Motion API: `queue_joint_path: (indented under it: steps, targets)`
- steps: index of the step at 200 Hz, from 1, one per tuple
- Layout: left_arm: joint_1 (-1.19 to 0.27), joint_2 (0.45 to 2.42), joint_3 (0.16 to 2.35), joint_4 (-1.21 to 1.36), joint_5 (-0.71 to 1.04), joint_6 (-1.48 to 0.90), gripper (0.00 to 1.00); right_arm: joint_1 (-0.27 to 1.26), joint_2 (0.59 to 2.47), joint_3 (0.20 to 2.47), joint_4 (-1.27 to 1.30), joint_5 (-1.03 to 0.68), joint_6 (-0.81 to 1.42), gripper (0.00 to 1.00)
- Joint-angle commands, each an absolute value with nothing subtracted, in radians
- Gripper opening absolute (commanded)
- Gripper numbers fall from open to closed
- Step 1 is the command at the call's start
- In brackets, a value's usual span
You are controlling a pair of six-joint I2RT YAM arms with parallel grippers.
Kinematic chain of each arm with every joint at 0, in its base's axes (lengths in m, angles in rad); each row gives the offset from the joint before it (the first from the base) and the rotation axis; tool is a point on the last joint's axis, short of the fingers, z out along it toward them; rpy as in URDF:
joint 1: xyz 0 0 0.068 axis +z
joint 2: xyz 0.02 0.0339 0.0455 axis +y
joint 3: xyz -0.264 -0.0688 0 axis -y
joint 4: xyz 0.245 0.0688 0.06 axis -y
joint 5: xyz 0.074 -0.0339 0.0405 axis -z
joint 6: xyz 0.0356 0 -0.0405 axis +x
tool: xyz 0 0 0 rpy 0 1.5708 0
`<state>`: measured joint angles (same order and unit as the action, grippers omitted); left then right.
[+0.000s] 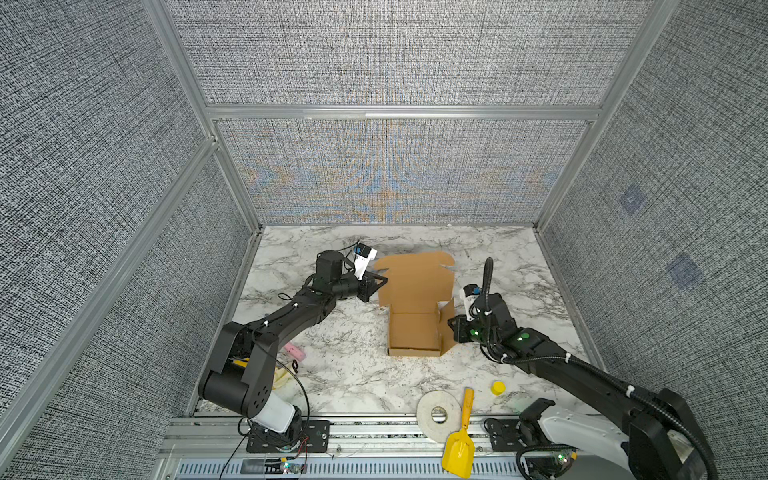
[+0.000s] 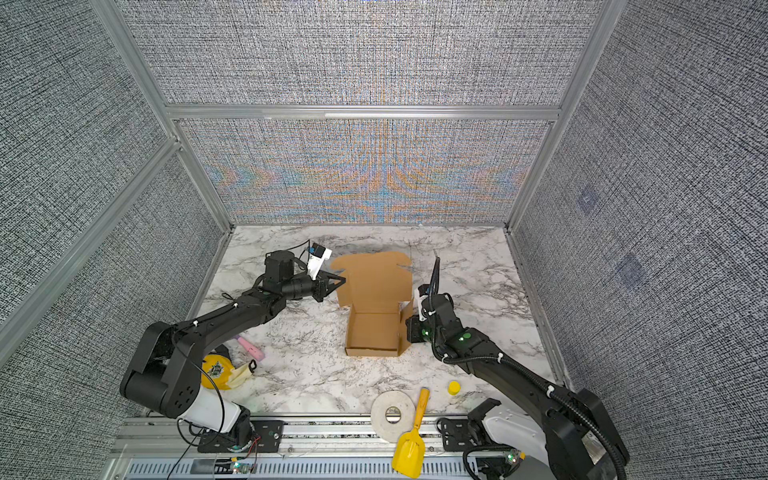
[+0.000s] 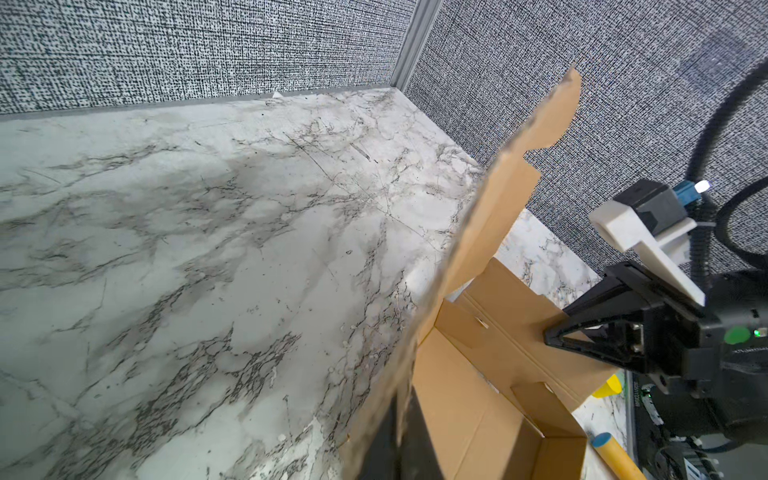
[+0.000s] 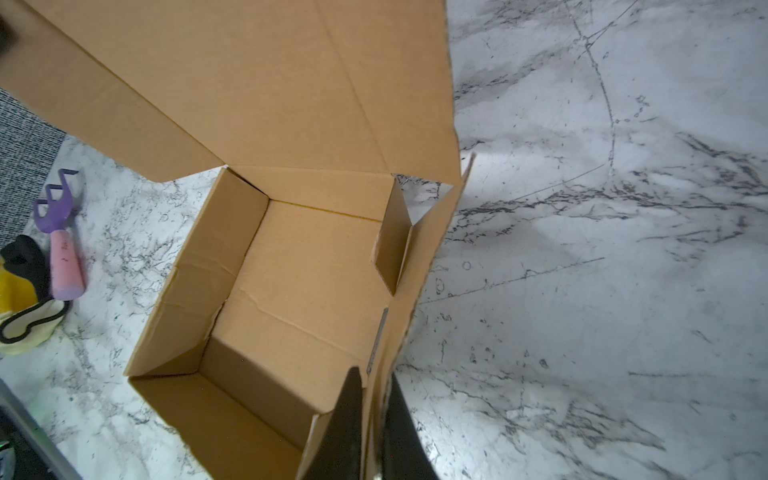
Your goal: Fold the paper box
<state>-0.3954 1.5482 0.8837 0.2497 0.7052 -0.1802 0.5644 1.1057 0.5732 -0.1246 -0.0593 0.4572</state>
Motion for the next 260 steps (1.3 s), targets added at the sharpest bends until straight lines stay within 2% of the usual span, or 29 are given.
queue_joint_path:
  steps: [1, 117, 164, 234, 260]
  targets:
    - [-0.4, 1.549, 0.898, 0.224, 0.696, -0.221, 0.0, 0.575, 1.111, 0.577, -0.087, -0.066, 0.439, 0.11]
    - [-0.399, 1.571, 0.889, 0.218, 0.596, -0.298, 0.0, 0.58, 1.023, 0.481, -0.075, -0.036, 0.413, 0.11]
    - [-0.399, 1.568, 0.884, 0.226, 0.616, -0.275, 0.0, 0.591, 1.016, 0.468, -0.062, -0.02, 0.415, 0.12]
    - [-0.402, 1.531, 0.863, 0.274, 0.85, -0.067, 0.04, 0.623, 1.132, 0.593, -0.09, -0.009, 0.386, 0.12]
    - [-0.402, 1.527, 0.854, 0.273, 0.863, -0.026, 0.05, 0.624, 1.182, 0.604, -0.074, -0.017, 0.394, 0.17]
